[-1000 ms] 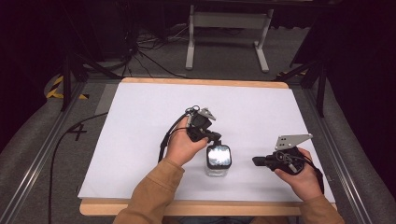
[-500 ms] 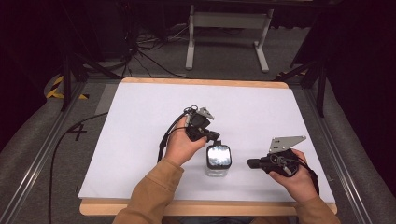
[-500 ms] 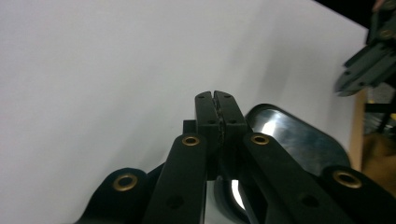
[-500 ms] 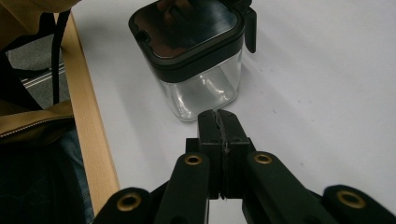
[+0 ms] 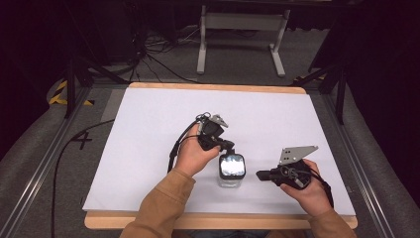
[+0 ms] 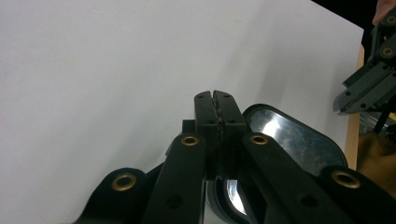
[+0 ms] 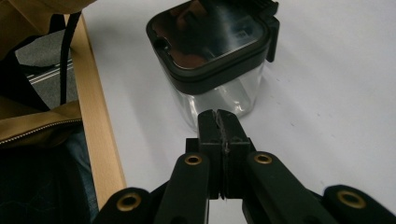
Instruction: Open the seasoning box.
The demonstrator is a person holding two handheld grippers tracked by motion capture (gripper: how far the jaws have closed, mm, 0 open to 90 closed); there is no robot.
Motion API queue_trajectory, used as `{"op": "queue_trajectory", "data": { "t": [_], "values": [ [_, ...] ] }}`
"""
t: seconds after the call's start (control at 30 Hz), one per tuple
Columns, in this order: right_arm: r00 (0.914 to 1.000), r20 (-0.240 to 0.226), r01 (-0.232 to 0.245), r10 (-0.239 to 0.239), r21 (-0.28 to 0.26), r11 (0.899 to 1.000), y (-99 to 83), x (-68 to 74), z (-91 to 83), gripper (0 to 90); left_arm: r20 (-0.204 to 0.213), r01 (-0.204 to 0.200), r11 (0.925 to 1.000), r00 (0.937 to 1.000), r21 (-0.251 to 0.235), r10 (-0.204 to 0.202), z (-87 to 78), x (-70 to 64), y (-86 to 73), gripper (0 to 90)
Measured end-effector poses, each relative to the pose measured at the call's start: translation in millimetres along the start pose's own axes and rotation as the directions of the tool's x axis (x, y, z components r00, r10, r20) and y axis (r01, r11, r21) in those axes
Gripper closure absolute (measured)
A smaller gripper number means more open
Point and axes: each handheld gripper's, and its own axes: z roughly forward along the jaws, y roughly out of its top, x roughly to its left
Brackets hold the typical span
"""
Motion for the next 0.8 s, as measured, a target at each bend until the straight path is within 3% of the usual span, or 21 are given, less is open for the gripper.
{"op": "queue_trajectory", "data": {
  "t": [0.4, 0.8],
  "values": [
    [0.9984, -0.039, 0.041, -0.041, 0.01, 0.999, 11.6, 15.3, 15.3, 89.8, 0.001, 0.007, 1.0, 1.0, -0.003, -0.007, 0.7, 0.1, -0.5, 90.0],
    [0.998, -0.037, 0.051, -0.051, 0.014, 0.999, 16.1, 21.2, 25.1, 89.8, 0.003, 0.01, 0.9999, 0.9999, -0.01, -0.01, 1.5, 1.3, -0.9, 90.0]
  ]
}}
